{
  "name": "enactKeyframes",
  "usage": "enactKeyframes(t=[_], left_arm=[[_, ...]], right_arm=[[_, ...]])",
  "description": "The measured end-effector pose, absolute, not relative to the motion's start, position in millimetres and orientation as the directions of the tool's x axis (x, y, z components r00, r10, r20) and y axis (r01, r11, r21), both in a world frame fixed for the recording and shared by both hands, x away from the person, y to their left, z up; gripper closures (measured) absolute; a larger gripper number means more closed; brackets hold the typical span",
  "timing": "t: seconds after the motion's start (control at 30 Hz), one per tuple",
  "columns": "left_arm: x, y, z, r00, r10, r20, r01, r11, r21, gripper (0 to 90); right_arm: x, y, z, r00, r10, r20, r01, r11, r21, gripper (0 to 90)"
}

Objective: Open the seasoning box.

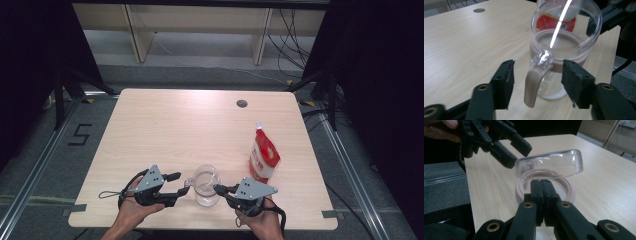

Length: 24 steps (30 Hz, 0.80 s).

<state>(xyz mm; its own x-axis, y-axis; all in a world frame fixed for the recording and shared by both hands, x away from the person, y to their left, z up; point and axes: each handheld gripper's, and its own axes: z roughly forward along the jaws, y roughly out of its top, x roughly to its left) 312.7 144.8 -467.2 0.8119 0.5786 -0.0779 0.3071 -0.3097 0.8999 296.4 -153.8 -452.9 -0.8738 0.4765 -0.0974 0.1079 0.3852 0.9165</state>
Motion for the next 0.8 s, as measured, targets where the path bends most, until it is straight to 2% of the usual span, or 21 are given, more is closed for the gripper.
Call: enactKeyframes(t=[0.07, 0.1, 0.23, 0.6, 0.73, 0.8], left_arm=[[313.4, 147.2, -470.3, 0.834, 0.55, -0.046, 0.278, -0.346, 0.896, 36.9], [310.4, 146.8, -472.5, 0.824, 0.563, -0.066, 0.303, -0.34, 0.89, 35.5], [307.4, 149.3, -477.2, 0.84, 0.542, -0.037, 0.284, -0.379, 0.881, 30.9], [302.4, 154.5, -496.7, 0.81, 0.581, -0.081, 0.359, -0.382, 0.852, 18.3], [301.2, 157.9, -496.4, 0.801, 0.595, -0.069, 0.359, -0.385, 0.85, 16.2], [300.1, 157.8, -496.7, 0.799, 0.594, -0.095, 0.368, -0.357, 0.859, 16.2]], right_arm=[[295.3, -152.5, -452.6, -0.867, 0.489, -0.092, 0.113, 0.374, 0.92, 89.5], [295.3, -152.0, -452.0, -0.867, 0.489, -0.095, 0.11, 0.375, 0.92, 89.3], [296.0, -149.0, -451.4, -0.871, 0.478, -0.114, 0.089, 0.381, 0.92, 88.9], [293.9, -138.1, -448.3, -0.879, 0.459, -0.132, 0.062, 0.384, 0.921, 87.1], [294.1, -134.7, -446.7, -0.879, 0.451, -0.156, 0.036, 0.388, 0.921, 87.1], [293.1, -132.7, -446.5, -0.883, 0.45, -0.137, 0.051, 0.38, 0.923, 87.1]])
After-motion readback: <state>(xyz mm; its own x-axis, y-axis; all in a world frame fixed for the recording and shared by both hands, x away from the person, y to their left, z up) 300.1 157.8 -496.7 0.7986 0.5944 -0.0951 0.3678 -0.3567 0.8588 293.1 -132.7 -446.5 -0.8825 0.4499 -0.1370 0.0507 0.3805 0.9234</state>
